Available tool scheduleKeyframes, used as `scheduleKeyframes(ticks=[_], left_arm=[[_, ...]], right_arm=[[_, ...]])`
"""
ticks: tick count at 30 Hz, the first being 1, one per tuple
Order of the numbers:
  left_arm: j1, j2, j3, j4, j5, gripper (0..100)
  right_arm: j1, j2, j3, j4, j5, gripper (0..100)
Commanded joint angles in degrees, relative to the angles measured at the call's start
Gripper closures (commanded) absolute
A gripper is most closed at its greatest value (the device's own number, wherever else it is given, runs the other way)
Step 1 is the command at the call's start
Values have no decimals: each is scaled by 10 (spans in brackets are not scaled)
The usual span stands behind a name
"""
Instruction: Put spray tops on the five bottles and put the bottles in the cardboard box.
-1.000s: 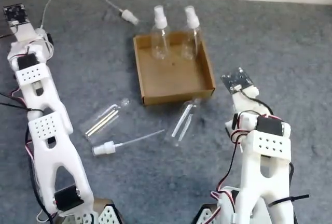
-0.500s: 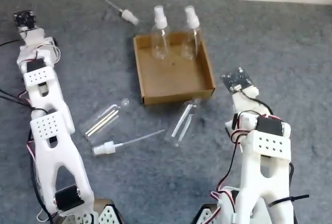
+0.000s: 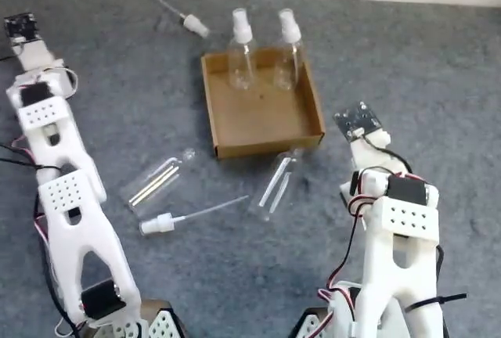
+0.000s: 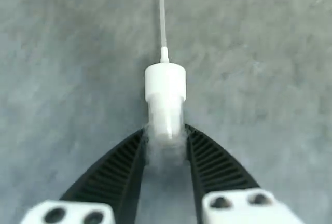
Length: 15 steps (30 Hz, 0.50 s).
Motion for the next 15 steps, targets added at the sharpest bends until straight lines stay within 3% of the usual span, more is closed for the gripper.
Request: scheduleKeyframes(ticks=[1, 5, 7, 12, 15], left_arm=[[-22, -119, -34, 241, -6, 996], [-28, -200, -34, 421, -84, 996], [-33, -233, -21, 474, -106, 996], [-89, -310, 95, 470, -113, 996], [-96, -390, 248, 470, -175, 996]], right_arm=[[-6, 0, -3, -8, 3, 995], [-4, 0, -2, -7, 3, 995], [-4, 0, -2, -7, 3, 995], [-4, 0, 11, -7, 3, 995], [-5, 0, 15, -7, 3, 995]])
